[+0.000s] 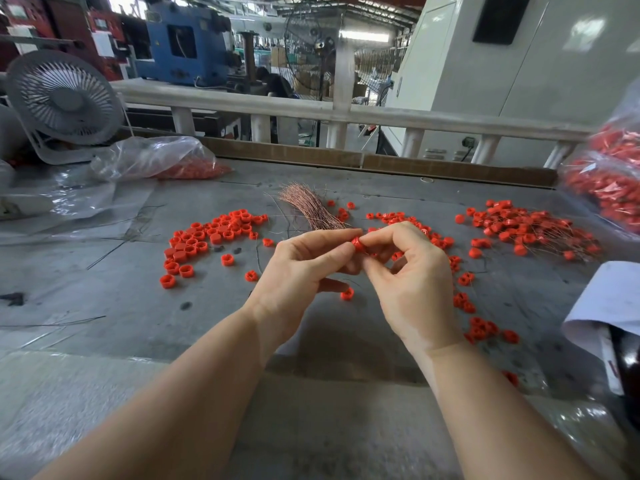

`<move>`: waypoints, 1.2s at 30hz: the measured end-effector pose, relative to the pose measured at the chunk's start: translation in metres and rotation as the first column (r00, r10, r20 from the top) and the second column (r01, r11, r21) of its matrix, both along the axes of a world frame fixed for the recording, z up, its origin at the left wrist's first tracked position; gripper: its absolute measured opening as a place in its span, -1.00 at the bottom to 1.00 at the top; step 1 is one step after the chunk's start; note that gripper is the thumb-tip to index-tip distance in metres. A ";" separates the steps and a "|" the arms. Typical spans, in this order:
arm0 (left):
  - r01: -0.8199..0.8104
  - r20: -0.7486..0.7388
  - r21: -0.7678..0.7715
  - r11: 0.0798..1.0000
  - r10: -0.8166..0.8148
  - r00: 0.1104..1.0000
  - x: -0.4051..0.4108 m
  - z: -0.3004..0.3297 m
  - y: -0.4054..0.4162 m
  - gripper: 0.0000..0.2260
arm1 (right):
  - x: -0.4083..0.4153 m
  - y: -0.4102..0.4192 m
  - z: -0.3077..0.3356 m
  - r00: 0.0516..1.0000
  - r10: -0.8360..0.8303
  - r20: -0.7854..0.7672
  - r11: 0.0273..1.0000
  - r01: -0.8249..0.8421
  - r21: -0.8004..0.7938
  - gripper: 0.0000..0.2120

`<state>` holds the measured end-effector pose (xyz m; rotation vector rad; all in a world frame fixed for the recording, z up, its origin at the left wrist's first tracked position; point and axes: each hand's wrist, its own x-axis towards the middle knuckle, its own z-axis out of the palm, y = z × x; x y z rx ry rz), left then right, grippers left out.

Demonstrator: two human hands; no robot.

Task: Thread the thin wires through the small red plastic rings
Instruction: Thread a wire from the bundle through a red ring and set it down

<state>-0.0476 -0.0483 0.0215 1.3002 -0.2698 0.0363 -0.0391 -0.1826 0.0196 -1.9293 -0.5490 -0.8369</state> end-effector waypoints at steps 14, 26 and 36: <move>-0.106 0.046 0.071 0.992 0.103 0.994 0.000 -0.001 0.001 -0.80 | -0.004 0.002 0.002 0.999 0.021 -0.039 1.000 -0.021 0.005 -0.79; -0.058 -0.037 -0.088 0.994 0.055 0.998 0.005 -0.004 -0.002 -0.78 | 0.000 0.001 0.004 0.979 0.053 -0.197 0.994 -0.033 0.100 -0.89; -0.057 -0.082 -0.137 0.989 0.046 0.996 0.006 -0.004 0.000 -0.87 | -0.001 0.000 0.006 0.970 0.060 -0.237 0.994 -0.036 0.105 -0.92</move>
